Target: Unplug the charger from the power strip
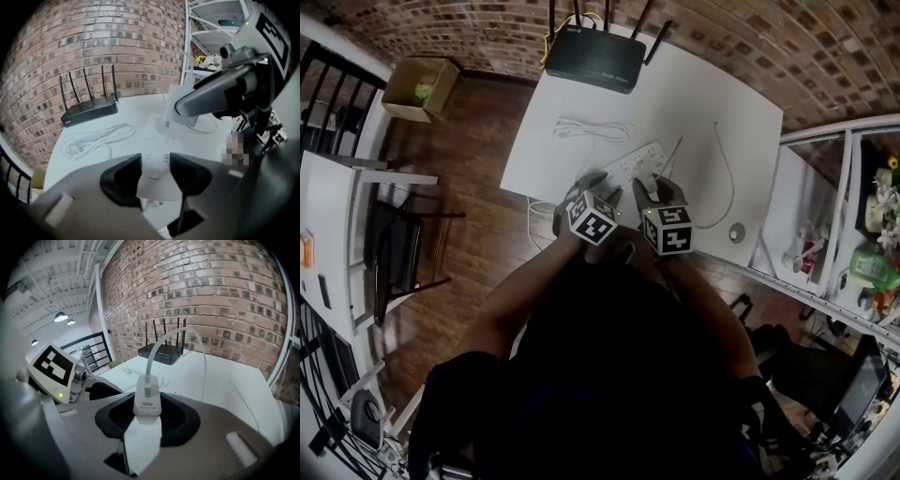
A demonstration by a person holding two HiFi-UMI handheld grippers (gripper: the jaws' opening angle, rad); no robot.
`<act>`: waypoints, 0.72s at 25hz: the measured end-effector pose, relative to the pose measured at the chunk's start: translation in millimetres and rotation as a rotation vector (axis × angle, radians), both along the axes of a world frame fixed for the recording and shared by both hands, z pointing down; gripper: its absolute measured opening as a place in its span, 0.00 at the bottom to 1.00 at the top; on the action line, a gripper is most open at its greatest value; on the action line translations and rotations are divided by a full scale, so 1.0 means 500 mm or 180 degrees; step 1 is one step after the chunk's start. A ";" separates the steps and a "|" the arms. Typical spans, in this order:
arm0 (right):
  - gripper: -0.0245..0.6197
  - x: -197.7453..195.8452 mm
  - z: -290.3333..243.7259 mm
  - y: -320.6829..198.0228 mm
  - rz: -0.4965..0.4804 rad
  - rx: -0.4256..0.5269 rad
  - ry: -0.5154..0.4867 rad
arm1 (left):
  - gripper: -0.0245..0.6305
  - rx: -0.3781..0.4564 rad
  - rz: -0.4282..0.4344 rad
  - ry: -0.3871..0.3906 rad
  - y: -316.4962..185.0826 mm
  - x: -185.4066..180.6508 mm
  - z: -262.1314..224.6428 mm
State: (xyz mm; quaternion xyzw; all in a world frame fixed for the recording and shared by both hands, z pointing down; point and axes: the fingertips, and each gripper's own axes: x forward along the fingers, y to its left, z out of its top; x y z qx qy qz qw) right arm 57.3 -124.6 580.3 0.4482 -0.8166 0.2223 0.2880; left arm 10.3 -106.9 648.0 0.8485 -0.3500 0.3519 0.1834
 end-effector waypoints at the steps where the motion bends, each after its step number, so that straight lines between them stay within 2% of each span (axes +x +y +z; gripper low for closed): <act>1: 0.25 0.003 -0.004 0.001 0.0043 -0.0026 -0.0096 | 0.33 0.0019 -0.0023 0.0042 -0.003 0.000 -0.007; 5: 0.26 0.029 -0.024 0.008 0.0279 -0.0081 -0.0413 | 0.32 0.0174 -0.0150 0.0290 -0.016 0.001 -0.064; 9: 0.26 0.058 -0.039 0.016 0.0514 -0.0153 -0.0700 | 0.31 0.0204 -0.0270 0.0556 -0.013 -0.006 -0.133; 15: 0.26 0.121 -0.050 0.014 0.0861 -0.0219 -0.1007 | 0.29 0.0067 -0.0375 0.1028 0.013 0.000 -0.226; 18: 0.26 0.155 -0.064 0.020 0.1086 -0.0279 -0.1277 | 0.28 -0.0066 -0.0474 0.1207 0.023 0.001 -0.253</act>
